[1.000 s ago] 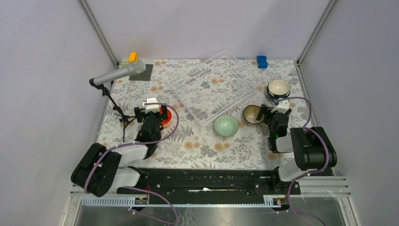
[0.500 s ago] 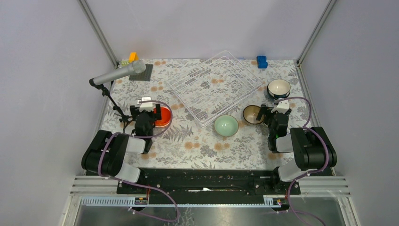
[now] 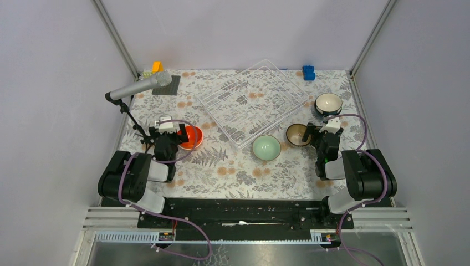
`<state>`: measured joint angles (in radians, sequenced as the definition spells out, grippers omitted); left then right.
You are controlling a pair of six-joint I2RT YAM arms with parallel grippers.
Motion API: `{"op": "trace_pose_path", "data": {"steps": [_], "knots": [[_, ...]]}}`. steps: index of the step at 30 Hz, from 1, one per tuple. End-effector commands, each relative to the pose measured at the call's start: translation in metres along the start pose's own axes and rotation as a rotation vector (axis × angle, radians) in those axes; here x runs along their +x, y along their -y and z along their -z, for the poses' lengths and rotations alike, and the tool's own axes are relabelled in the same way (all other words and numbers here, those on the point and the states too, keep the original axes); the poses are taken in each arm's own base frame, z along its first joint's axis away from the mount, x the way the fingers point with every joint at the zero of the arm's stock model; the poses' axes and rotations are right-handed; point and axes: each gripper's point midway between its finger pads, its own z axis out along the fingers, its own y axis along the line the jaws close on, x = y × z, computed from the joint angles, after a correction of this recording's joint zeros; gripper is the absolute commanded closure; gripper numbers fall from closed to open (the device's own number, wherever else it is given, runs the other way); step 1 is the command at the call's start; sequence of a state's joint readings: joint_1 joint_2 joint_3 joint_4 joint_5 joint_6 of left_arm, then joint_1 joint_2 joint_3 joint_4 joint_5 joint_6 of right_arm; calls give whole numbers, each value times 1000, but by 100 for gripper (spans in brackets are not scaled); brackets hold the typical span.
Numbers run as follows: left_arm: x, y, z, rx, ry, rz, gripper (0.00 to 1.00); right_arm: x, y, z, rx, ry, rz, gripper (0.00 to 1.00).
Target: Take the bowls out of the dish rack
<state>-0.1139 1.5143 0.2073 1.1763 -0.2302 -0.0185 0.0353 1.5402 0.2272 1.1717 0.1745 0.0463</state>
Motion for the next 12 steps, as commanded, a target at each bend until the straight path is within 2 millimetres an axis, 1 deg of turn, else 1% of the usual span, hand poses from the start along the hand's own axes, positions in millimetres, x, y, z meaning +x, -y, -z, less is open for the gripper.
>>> {"op": "trace_pose_path", "data": {"steps": [1,6,9,12], "knots": [[-19,5,-6,20,68,40,1,-20,9,-7,48,65,-1,1],[-19,6,-8,27,61,38,1,-20,8,-7,47,65,0,0],[-16,7,-13,72,35,52,1,-20,8,-7,47,66,-1,0],[-16,5,-12,69,40,47,1,-20,8,-7,47,66,-1,0]]}}
